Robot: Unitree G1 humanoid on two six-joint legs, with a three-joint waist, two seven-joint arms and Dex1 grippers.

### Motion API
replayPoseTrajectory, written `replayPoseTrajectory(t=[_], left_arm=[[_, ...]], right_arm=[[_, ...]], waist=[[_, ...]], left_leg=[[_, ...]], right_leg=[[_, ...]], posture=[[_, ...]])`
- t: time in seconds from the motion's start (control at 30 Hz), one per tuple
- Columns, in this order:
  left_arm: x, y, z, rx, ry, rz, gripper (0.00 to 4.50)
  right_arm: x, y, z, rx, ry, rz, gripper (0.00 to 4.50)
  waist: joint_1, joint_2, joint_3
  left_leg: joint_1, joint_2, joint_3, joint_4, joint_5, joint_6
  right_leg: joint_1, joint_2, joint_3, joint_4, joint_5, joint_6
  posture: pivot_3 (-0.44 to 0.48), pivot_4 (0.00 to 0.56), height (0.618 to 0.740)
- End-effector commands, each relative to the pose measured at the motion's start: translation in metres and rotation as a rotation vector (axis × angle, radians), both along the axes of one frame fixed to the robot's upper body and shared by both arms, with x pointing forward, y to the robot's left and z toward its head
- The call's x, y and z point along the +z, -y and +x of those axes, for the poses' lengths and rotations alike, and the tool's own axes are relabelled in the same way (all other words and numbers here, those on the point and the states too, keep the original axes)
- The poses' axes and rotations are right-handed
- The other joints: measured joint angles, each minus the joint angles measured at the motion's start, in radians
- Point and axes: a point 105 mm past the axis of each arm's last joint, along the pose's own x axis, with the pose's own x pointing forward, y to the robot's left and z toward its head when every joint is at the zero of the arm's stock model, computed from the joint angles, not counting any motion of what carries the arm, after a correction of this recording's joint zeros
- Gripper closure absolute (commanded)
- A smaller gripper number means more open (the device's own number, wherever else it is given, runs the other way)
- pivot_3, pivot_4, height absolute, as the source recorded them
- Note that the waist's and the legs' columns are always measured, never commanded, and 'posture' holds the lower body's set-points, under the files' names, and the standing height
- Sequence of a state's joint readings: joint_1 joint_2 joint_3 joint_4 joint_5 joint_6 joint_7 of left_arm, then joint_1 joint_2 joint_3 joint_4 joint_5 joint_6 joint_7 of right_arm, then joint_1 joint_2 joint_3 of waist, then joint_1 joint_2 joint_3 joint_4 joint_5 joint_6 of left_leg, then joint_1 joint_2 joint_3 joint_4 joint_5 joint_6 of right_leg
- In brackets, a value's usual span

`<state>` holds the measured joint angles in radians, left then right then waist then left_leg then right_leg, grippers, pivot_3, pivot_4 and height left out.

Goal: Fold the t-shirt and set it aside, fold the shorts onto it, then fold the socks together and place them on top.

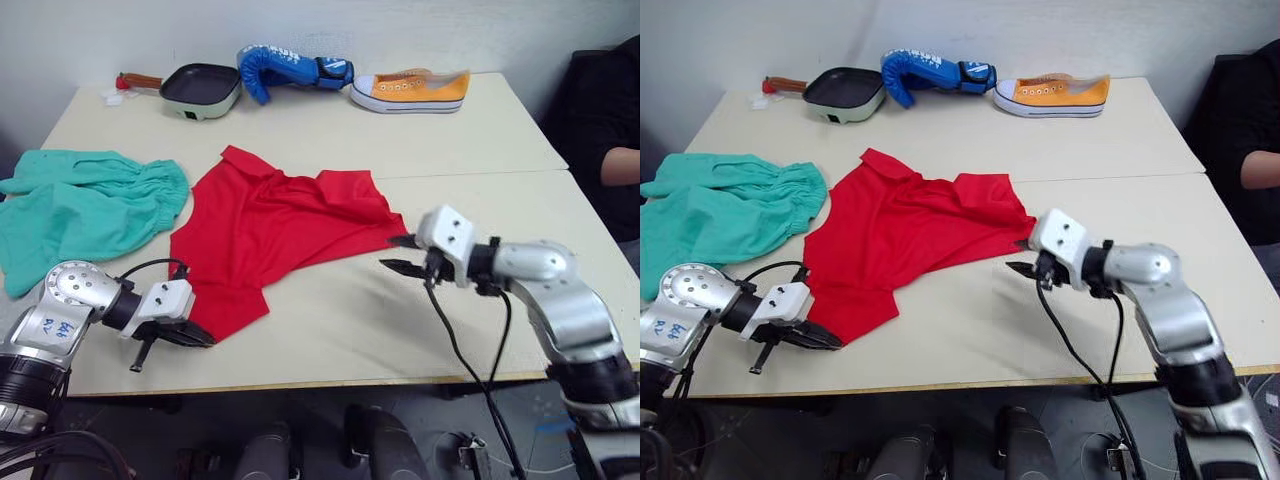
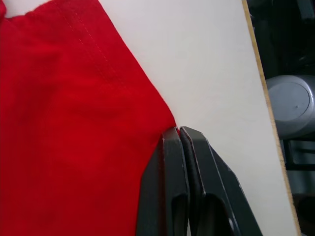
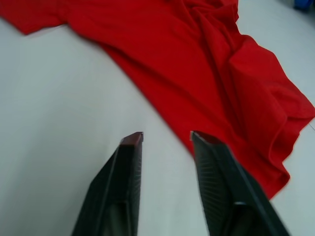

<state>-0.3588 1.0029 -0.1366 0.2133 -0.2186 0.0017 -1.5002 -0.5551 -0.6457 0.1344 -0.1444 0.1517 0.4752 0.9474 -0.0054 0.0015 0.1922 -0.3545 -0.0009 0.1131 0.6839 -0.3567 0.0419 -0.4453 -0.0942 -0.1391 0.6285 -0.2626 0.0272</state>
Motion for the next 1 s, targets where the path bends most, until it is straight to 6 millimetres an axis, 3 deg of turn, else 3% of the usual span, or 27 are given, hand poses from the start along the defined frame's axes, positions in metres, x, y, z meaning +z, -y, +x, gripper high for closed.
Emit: replayPoseTrajectory(t=[0.03,0.1,0.23,0.43,0.63,1.0], left_arm=[[0.001,-0.002,-0.002,-0.014,-0.001,0.013,4.50],[0.000,-0.002,-0.003,-0.012,0.003,0.014,4.50],[0.000,-0.002,-0.004,-0.004,0.012,0.013,4.50],[-0.002,-0.004,-0.008,0.006,0.018,0.020,4.50],[-0.002,-0.005,-0.009,0.018,0.022,0.021,4.50],[-0.003,-0.006,-0.008,0.017,0.027,0.021,4.50]], right_arm=[[0.002,-0.013,0.028,-0.009,0.010,-0.026,1.51],[-0.003,-0.020,0.040,-0.005,-0.019,-0.042,0.82],[-0.012,-0.029,0.062,-0.033,-0.103,-0.029,0.82],[-0.019,-0.020,0.084,-0.127,-0.204,0.023,0.82],[-0.016,-0.013,0.094,-0.169,-0.232,0.050,0.82],[-0.020,-0.009,0.107,-0.197,-0.135,-0.074,0.82]], waist=[[-0.003,0.000,0.000],[-0.001,0.000,0.000],[-0.003,0.000,0.000],[-0.015,0.000,0.000],[-0.026,0.000,0.000],[-0.028,0.000,0.000]], left_leg=[[0.000,0.000,0.001,0.000,0.000,0.000],[-0.001,0.000,0.001,0.000,0.000,0.001],[-0.001,0.000,0.001,0.000,0.001,0.002],[-0.001,0.000,0.001,0.000,0.001,0.002],[-0.001,0.000,0.000,0.000,0.001,0.002],[0.000,0.000,0.001,0.000,0.001,0.002]], right_leg=[[0.000,0.000,0.000,0.000,0.000,0.000],[0.000,0.000,0.000,0.000,0.000,0.000],[0.000,0.000,0.000,0.000,0.001,0.001],[0.000,-0.001,0.000,0.000,0.001,0.001],[0.001,-0.001,0.000,0.000,0.001,0.001],[0.001,-0.001,0.001,0.001,0.001,0.001]], posture=[[0.000,0.150,0.740],[0.000,0.150,0.740],[0.000,0.150,0.740],[0.000,0.150,0.740],[0.000,0.150,0.740],[0.000,0.150,0.740]])
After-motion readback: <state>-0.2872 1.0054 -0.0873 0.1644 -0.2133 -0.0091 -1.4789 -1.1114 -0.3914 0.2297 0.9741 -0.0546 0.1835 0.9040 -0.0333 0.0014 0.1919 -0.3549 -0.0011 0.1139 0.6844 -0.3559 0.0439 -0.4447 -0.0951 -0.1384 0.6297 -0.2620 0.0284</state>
